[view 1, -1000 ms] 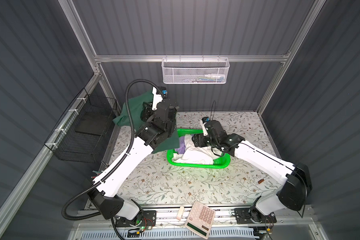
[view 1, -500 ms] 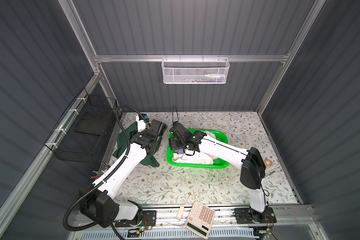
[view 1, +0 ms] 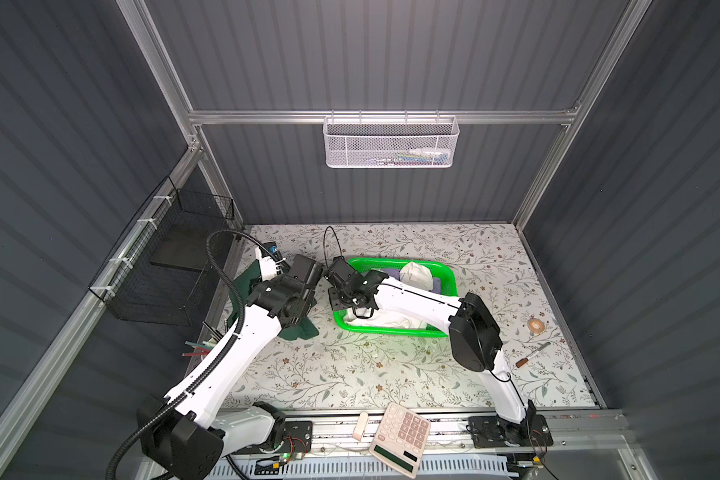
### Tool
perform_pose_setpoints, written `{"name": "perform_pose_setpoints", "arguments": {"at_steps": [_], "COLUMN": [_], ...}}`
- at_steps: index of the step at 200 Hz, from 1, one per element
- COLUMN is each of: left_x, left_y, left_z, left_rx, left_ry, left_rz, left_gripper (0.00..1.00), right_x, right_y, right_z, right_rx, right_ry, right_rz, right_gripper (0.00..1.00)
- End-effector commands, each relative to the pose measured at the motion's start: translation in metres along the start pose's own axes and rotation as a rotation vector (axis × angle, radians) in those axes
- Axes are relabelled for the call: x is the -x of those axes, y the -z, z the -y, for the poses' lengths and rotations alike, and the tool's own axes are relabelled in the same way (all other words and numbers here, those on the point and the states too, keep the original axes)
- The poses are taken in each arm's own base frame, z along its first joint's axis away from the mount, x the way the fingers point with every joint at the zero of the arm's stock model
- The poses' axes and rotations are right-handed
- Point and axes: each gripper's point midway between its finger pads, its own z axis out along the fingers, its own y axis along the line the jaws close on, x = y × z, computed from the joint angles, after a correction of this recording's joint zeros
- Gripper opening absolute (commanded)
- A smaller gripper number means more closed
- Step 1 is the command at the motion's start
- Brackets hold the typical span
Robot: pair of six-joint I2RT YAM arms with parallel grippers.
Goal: Fold and stack the t-shirts
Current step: 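Lift the green shirt with the left gripper while the right gripper nears the basket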
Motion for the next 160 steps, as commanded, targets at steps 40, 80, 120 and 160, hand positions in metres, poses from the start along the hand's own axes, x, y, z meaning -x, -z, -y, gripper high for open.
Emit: {"name": "perform_pose_setpoints", "arguments": {"at_steps": [40,80,120,160], "left_x": [0.009,0.012,0.018,0.016], "left_y": [0.007,0.005,0.006,0.006], "left_z": [-0.008,0.005,0.016,0.028], "left_rx": [-0.024,-0.066,-0.11,-0.153], "left_ry": [0.073,0.08,0.089,0.097], "left_rz": [0.024,0.012,0.006,-0.011], "left_gripper": [0.0,0.0,0.0,0.0], "right_x": [-0.001,-0.011,-0.021,-0.035], "right_y": [-0.014,-0.008,0.001,0.02], "right_z": [0.029,0.068,0.11,0.167], "right_rx": [-0.077,-0.108,-0.134,-0.22], "right_ry": [-0.053,-0.086,-0.1,-0.064], "right_rz": [-0.02,-0.041,-0.061,-0.081], "right_gripper": [0.32,0.25,0.23,0.22]}}
